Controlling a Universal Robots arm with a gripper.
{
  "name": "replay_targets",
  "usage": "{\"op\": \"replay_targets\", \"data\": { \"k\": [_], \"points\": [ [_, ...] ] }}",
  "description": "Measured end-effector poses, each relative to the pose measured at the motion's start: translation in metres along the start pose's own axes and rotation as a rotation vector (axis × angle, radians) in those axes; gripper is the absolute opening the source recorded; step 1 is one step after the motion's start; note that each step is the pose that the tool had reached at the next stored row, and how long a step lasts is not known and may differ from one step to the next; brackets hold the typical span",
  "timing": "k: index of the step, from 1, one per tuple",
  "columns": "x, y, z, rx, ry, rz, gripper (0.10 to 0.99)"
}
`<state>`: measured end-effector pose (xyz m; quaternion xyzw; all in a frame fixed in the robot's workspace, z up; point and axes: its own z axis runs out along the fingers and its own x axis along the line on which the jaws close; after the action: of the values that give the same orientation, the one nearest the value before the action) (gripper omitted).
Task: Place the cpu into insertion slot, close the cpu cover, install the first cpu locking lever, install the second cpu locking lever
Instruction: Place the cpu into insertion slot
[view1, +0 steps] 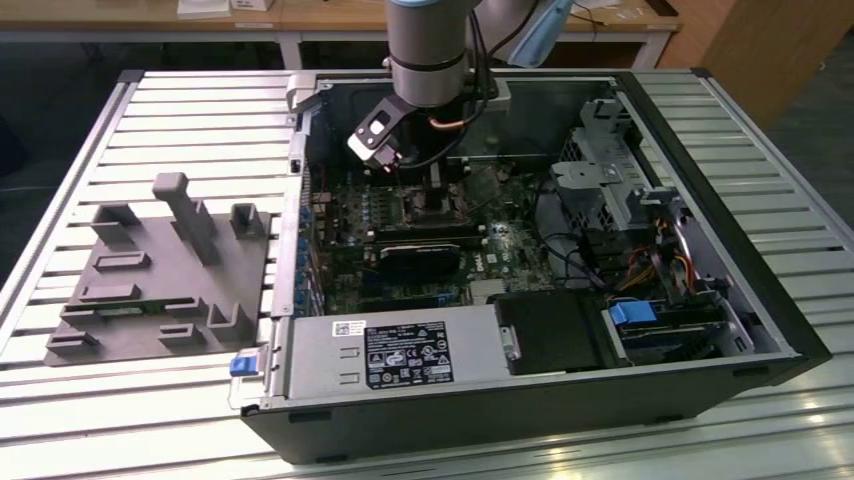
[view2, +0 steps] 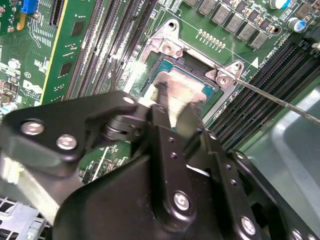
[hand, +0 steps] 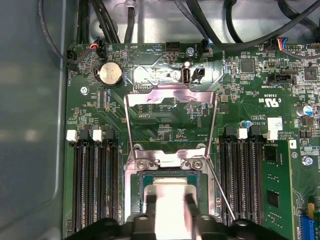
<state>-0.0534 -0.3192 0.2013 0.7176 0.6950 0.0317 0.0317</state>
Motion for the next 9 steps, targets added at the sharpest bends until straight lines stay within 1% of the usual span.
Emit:
{"op": "replay_targets", "data": {
  "k": [2, 3, 5, 7, 8, 9],
  "points": [
    [0.0, 0.0, -0.0001, 0.0, 0.0, 0.0, 0.239],
    [0.0, 0.0, -0.0001, 0.0, 0.0, 0.0, 0.239],
    [0.0, 0.0, -0.0002, 0.0, 0.0, 0.0, 0.122],
    [0.0, 0.0, -0.0002, 0.0, 0.0, 0.0, 0.122],
    [0.0, 0.0, -0.0003, 0.0, 0.0, 0.0, 0.102],
    [0.0, 0.0, -0.0003, 0.0, 0.0, 0.0, 0.102]
  ]
}}
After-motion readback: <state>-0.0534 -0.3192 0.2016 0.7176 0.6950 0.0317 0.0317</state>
